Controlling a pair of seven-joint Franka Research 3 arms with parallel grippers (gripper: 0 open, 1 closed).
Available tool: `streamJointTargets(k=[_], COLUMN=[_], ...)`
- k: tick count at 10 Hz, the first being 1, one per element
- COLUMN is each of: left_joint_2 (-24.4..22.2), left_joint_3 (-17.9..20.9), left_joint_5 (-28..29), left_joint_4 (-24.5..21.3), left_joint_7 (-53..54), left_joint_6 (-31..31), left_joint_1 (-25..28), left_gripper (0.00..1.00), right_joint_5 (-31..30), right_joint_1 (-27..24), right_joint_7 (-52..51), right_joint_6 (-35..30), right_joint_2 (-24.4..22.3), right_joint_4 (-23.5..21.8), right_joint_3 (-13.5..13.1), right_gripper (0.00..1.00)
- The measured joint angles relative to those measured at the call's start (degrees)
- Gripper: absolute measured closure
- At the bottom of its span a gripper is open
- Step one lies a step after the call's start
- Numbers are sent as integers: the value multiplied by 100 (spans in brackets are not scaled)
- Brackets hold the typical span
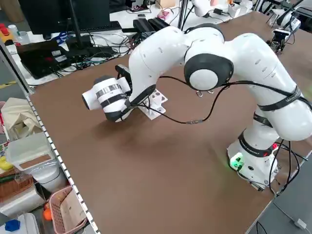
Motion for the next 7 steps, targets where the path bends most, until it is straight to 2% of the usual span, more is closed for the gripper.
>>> streamJointTargets(k=[4,7], left_joint_2=[-95,-169], left_joint_3=[-92,-131], left_joint_5=[30,51], left_joint_4=[0,-4], left_joint_7=[-1,-7], left_joint_6=[-60,-135], left_joint_1=[33,38], left_gripper=[79,79], right_joint_5=[6,6], right_joint_1=[0,0], right_joint_7=[-59,-66], right_joint_6=[2,7], right_joint_2=[0,0], right_joint_4=[19,30], right_joint_3=[-1,-3], right_gripper=[7,11])
